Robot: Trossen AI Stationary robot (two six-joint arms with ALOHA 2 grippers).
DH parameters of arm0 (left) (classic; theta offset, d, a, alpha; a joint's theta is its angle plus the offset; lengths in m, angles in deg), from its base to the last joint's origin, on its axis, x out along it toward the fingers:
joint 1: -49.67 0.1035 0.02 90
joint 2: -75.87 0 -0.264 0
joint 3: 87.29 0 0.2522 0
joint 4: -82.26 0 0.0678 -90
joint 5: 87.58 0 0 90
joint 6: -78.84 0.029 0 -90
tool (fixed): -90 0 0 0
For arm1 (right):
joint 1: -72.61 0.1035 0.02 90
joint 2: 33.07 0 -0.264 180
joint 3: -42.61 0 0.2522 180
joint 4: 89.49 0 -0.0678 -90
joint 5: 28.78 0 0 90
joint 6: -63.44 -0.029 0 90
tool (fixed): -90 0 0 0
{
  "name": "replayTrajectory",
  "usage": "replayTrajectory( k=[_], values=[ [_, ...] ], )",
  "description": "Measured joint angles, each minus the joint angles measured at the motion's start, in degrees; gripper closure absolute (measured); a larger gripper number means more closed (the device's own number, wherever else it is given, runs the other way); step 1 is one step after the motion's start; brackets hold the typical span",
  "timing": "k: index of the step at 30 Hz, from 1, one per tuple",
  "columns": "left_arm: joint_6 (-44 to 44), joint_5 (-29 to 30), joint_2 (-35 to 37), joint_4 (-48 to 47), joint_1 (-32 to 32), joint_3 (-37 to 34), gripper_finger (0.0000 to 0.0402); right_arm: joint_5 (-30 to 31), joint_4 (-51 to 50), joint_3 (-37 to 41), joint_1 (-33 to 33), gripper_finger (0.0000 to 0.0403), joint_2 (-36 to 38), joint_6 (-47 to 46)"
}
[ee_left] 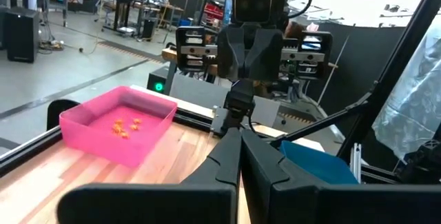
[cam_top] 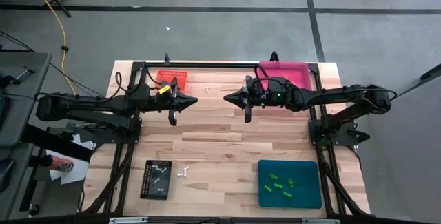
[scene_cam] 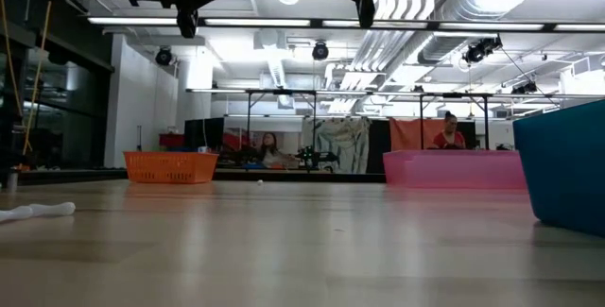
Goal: Sort Halloween decoration
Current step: Put the white bone toy into the black bin
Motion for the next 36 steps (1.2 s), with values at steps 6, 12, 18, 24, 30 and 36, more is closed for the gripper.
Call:
replayTrajectory(
  k=[6, 12, 18, 24, 30, 36],
  values=[
    [-3.0, -2.6, 0.0, -7.1, -1.8, 1.9, 0.0401, 0.0, -2.2, 0.0, 0.0, 0.0402, 0.0, 0.9],
    [-2.0, -2.3, -2.5, -37.5, -10.1, 12.1, 0.0385, 0.0, -4.4, 0.0, 0.0, 0.0402, 0.0, 2.4],
    [-5.5, -0.1, -9.4, -60.0, -20.9, 20.5, 0.0355, 0.0, -7.4, 0.0, -0.9, 0.0402, 0.0, 2.5],
    [-17.0, 0.4, -17.4, -62.4, -30.7, 23.3, 0.0305, 0.1, -12.2, 0.0, -1.8, 0.0402, 0.0, 2.4],
    [-28.1, 0.5, -28.0, -61.6, -36.8, 26.5, 0.0255, 0.0, -19.0, 0.0, -1.8, 0.0402, 0.0, 5.1],
    [-33.7, 2.0, -39.4, -61.9, -38.0, 33.2, 0.0241, 0.0, -25.3, 0.0, -2.1, 0.0402, 0.0, 7.9]
  ],
)
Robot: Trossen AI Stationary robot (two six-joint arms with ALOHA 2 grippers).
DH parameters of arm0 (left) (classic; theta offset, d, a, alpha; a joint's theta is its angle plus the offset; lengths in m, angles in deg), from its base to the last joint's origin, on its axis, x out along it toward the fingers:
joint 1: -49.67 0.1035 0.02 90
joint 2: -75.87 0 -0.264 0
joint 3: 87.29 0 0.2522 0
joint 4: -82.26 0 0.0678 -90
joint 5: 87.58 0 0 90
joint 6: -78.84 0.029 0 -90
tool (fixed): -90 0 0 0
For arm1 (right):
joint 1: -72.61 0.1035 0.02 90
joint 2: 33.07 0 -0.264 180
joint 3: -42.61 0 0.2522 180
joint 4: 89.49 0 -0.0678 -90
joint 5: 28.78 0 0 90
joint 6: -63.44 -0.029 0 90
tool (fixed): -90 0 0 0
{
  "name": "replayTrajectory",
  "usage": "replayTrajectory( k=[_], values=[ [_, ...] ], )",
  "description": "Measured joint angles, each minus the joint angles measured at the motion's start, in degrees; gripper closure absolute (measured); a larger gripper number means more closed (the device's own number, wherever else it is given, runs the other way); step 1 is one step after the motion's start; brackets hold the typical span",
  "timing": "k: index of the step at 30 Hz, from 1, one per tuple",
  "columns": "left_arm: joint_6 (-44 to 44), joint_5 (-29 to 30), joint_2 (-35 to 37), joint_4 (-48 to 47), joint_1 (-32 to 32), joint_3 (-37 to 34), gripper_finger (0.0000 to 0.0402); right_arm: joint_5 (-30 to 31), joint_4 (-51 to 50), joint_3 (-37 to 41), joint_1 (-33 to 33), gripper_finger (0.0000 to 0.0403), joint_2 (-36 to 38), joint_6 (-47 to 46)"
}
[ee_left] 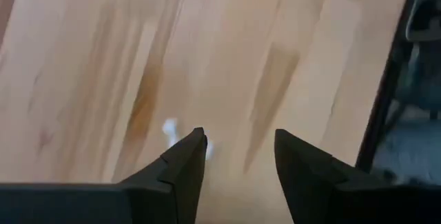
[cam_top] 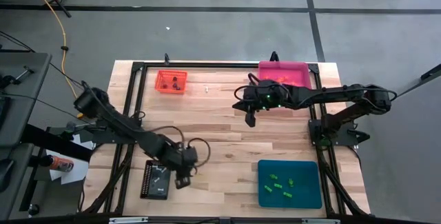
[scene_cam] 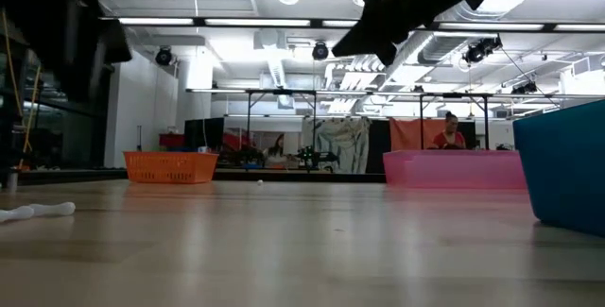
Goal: Sort Halloween decoration
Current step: Put the white bone toy into the black bin
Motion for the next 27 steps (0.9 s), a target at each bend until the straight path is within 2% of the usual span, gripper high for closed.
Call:
replayTrajectory(
  k=[5, 13, 22, 27],
  values=[
    [-2.2, 2.5, -6.9, -1.9, 0.2, 5.0, 0.0244, 0.0, -3.2, 0.0, -0.4, 0.0402, 0.0, 0.6],
    [-7.5, 2.9, -9.3, -9.8, 0.0, 6.3, 0.0245, 0.0, -3.7, 0.0, -0.4, 0.0402, 0.0, 0.8],
    [-6.9, 2.9, -13.2, -8.3, 0.1, 6.3, 0.0245, 0.0, -3.7, 0.0, -0.4, 0.0402, 0.0, 0.9],
    [-6.4, 1.1, -15.9, -7.6, 1.5, 6.3, 0.0245, 0.0, -3.5, 0.0, -0.4, 0.0402, 0.0, 0.9]
  ],
)
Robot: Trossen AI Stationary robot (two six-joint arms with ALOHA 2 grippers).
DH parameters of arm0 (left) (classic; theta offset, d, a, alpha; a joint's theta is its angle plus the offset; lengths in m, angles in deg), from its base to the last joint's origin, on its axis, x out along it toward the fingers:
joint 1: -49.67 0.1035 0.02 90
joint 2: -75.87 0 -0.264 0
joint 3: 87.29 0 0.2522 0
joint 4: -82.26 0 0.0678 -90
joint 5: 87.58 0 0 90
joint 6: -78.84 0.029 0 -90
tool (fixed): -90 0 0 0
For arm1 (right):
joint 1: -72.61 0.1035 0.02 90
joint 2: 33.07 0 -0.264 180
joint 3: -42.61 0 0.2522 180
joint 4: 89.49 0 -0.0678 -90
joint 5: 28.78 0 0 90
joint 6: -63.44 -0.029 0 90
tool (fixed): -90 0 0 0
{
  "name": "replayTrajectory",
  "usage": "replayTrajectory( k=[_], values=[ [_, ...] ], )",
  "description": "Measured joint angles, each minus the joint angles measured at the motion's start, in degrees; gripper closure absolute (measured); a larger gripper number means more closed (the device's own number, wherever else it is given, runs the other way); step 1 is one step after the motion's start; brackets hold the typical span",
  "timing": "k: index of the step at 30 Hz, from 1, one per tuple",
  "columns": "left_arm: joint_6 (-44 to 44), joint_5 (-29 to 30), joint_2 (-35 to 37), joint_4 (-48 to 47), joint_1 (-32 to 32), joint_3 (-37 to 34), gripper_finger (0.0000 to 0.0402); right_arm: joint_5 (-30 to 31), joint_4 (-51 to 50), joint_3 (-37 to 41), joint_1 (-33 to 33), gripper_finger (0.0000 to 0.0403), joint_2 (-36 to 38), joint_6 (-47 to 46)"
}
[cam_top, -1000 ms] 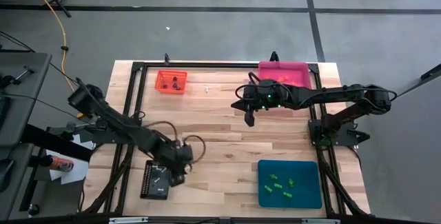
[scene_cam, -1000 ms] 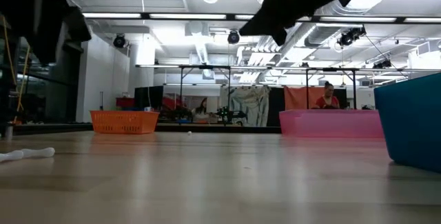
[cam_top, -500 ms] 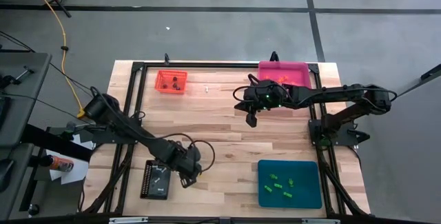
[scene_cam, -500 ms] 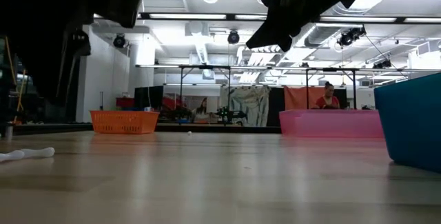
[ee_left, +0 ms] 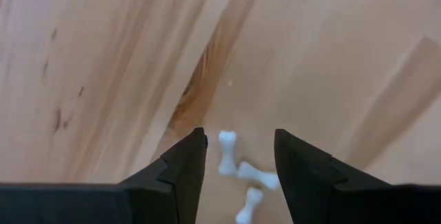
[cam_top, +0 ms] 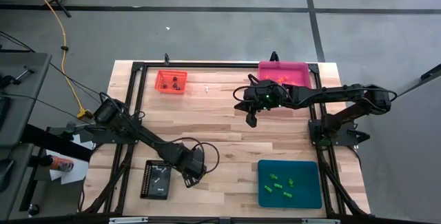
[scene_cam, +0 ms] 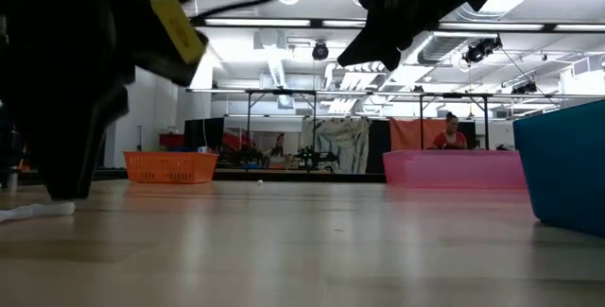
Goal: Sort Halloween decoration
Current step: Put the white bone toy into the black bin
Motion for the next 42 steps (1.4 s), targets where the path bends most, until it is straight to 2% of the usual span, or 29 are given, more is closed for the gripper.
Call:
replayTrajectory(
  k=[14, 17, 26, 32, 38, 42],
  values=[
    [0.1, -4.5, -1.6, 0.9, 1.8, -1.4, 0.0253, 0.0, -0.1, 0.0, 0.0, 0.0402, 0.0, -1.9],
    [0.1, -5.0, -1.6, 1.8, 1.8, -3.0, 0.0279, 0.0, -0.1, 0.0, 0.0, 0.0402, 0.0, -1.9],
    [2.3, -6.7, -1.6, 2.4, 2.8, -4.1, 0.0392, 0.0, -0.1, 0.0, 0.0, 0.0402, 0.0, -1.9],
    [6.8, -8.6, -1.7, 2.4, 4.7, -4.2, 0.0386, 0.0, -0.1, 0.0, 0.0, 0.0402, 0.0, -1.7],
    [11.6, -11.4, -1.4, 2.3, 6.5, -4.4, 0.0398, 0.0, -0.1, 0.0, 0.0, 0.0402, 0.0, -1.5],
    [18.1, -10.1, 1.9, 0.6, 9.2, -4.8, 0.0399, 0.0, -0.1, 0.0, 0.0, 0.0402, 0.0, -1.0]
  ],
)
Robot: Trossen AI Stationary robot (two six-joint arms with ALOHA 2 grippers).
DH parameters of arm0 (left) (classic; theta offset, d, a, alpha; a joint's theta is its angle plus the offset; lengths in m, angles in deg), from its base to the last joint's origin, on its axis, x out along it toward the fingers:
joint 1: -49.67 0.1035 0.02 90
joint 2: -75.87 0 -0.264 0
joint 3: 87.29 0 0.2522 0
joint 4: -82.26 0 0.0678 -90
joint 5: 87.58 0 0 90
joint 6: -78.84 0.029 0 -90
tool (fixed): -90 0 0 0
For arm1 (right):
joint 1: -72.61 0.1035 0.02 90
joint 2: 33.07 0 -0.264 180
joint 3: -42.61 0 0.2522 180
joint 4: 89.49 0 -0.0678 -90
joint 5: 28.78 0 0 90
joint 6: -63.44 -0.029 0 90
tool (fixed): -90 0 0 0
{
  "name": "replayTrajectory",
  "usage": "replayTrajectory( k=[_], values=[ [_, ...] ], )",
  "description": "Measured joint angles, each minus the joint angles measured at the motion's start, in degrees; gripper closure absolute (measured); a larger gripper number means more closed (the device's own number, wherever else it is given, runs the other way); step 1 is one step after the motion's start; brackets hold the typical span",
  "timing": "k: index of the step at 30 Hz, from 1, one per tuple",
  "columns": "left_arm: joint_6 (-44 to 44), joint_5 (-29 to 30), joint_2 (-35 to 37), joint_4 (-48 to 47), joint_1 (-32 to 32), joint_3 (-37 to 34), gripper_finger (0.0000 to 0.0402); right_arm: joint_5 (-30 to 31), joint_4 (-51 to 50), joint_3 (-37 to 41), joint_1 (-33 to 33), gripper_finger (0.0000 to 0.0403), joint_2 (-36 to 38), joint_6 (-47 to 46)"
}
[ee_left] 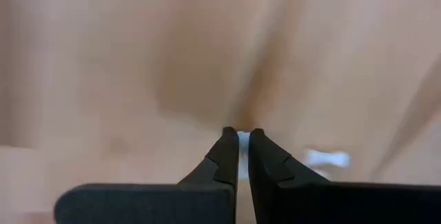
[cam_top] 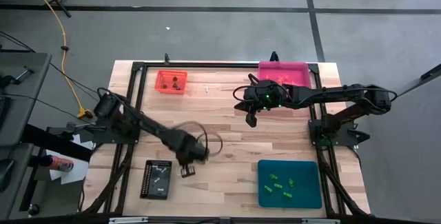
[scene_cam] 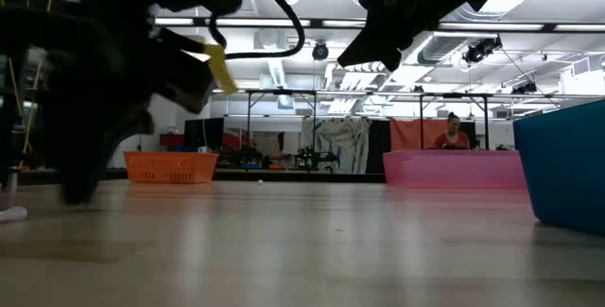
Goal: Sort Halloween decoration
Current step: Put the white bone toy into the black bin
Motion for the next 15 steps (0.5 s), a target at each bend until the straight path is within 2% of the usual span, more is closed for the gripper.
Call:
replayTrajectory(
  k=[8, 12, 15],
  values=[
    [9.7, 8.2, 13.1, 1.7, 9.6, 0.1, 0.0399, -0.8, 0.4, 0.0, 0.0, 0.0402, 2.2, 0.6],
    [16.7, 11.0, 22.0, 9.0, 13.6, -1.2, 0.0399, -4.1, -0.3, 0.0, -0.1, 0.0402, 5.9, 2.5],
    [22.1, 10.8, 29.3, 19.1, 15.9, -4.0, 0.0399, -7.1, -0.3, 0.0, -0.1, 0.0402, 8.6, 3.1]
  ],
)
